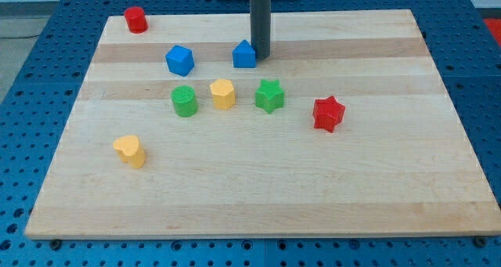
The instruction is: Place the blue triangle at the top center of the board
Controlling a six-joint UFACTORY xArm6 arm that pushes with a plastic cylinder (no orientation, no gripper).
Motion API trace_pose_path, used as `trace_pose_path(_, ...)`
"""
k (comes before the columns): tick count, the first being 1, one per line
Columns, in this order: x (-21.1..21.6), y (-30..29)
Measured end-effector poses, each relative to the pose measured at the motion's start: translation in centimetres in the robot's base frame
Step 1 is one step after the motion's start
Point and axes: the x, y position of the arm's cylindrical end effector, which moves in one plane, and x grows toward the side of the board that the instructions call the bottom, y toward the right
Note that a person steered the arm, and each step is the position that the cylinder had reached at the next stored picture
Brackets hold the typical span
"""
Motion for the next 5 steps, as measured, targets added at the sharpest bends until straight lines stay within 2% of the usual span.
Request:
trace_pose_path(1,4.3,-0.1)
trace_pose_path(2,4.7,-3.4)
trace_pose_path(3,3.3,-4.5)
trace_pose_path(5,1.6,-0.3)
